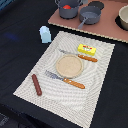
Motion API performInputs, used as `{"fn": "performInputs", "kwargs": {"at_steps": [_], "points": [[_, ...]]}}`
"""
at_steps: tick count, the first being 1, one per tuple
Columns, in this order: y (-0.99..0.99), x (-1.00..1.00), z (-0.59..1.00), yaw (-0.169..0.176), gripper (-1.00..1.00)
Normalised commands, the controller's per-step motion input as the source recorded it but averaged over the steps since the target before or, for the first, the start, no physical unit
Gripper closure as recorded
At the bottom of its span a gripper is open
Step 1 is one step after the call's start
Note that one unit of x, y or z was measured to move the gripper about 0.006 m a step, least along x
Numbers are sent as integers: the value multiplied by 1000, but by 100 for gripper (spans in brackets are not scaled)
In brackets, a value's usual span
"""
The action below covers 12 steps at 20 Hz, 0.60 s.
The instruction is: Interact with the objects in diverse but meaningful ways.
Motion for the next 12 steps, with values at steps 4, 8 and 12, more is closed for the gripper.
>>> {"fn": "performInputs", "kwargs": {"at_steps": [4,8,12], "points": [[-10,814,-52,-100,-100],[0,805,-33,-98,-100],[0,674,-77,-51,-100]]}}
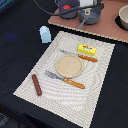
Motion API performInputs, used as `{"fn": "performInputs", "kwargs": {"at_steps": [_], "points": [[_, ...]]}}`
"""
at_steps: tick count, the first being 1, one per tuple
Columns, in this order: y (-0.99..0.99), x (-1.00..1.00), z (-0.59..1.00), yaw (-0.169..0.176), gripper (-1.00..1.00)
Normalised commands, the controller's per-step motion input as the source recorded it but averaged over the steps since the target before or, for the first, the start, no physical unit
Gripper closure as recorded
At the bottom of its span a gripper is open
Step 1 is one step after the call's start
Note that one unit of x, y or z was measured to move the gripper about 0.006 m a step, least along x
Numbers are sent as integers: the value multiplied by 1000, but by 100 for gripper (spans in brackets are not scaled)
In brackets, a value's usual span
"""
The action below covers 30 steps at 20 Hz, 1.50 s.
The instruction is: Interact with the objects in diverse but meaningful ways.
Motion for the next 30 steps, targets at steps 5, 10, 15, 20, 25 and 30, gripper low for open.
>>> {"fn": "performInputs", "kwargs": {"at_steps": [5,10,15,20,25,30], "points": [[0,702,-41,-42,-100],[-3,572,-150,-25,-100],[-1,455,-193,-7,-100],[0,366,-261,-4,-100],[0,286,-269,-2,-100],[0,245,-293,0,-100]]}}
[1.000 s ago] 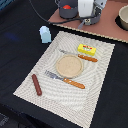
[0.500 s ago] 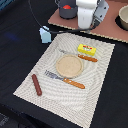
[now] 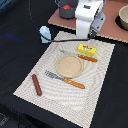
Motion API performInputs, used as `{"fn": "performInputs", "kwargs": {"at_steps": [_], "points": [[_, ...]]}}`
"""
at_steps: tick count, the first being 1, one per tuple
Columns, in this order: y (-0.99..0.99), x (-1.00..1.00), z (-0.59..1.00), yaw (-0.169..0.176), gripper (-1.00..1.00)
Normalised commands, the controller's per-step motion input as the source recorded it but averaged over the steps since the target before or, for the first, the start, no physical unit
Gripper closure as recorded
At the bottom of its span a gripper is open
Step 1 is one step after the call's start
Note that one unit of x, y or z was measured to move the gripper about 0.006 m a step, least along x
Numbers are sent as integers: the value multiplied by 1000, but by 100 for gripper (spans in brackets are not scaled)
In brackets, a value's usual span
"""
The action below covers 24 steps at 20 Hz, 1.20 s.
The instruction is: Interact with the objects in diverse but meaningful ways.
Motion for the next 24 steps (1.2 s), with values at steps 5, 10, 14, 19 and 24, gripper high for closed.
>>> {"fn": "performInputs", "kwargs": {"at_steps": [5,10,14,19,24], "points": [[0,165,-325,0,-100],[81,239,-202,-1,-100],[227,337,-97,-14,-100],[425,417,29,-23,-100],[410,452,10,-33,-100]]}}
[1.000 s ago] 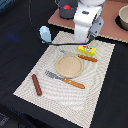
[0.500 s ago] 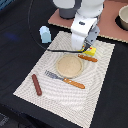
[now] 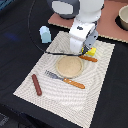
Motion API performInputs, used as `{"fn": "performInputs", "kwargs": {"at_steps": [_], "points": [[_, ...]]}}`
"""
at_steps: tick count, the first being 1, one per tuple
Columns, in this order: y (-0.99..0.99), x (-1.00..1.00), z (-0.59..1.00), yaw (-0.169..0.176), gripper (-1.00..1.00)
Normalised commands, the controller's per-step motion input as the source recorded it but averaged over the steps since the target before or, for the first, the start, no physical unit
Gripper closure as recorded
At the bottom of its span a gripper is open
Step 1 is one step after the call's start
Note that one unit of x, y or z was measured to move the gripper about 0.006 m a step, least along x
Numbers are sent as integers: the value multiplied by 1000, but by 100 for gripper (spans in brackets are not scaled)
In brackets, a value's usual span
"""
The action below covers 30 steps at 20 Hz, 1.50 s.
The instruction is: Interact with the objects in diverse but meaningful ways.
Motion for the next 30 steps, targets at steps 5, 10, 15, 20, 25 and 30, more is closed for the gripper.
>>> {"fn": "performInputs", "kwargs": {"at_steps": [5,10,15,20,25,30], "points": [[320,397,-3,-15,-100],[94,378,-44,-7,-100],[16,368,-51,-8,-100],[0,324,0,-9,-100],[0,267,-35,-5,-100],[76,190,-151,0,-100]]}}
